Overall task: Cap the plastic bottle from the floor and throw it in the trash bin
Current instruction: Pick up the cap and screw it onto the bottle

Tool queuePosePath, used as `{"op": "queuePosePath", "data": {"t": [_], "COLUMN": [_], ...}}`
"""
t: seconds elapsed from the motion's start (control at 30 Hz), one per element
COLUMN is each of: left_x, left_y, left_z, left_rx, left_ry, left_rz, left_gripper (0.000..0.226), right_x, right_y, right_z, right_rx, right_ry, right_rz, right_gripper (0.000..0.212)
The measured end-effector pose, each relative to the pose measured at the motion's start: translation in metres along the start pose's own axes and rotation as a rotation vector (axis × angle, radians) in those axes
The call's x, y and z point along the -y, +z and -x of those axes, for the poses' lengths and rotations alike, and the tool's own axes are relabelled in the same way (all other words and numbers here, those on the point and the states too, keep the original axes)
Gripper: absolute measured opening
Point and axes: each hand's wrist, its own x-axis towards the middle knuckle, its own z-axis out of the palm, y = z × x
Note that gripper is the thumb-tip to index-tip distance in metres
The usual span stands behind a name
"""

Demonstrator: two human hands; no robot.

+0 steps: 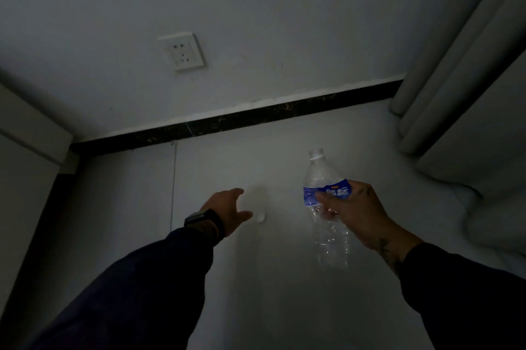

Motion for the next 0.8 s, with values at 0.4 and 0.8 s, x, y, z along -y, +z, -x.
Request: {"op": "queuePosePath", "data": {"t": [0.4, 0.8], "left_x": [-0.010, -0.013], "left_y": [0.073, 0.106], "left_z": [-0.041, -0.045], "left_rx": [0.105, -0.011], "left_ry": [0.061, 0.031], "left_rz": [-0.074, 0.006], "left_gripper": [0.076, 0.034], "right_x": [-0.026, -0.024], "right_y": [-0.012, -0.013], "right_z": [-0.008, -0.002], "right_rx": [0.012, 0.053], "right_ry": [0.034, 0.063], "right_rz": [0.113, 0.114], "right_gripper": [0.019, 0.019]}}
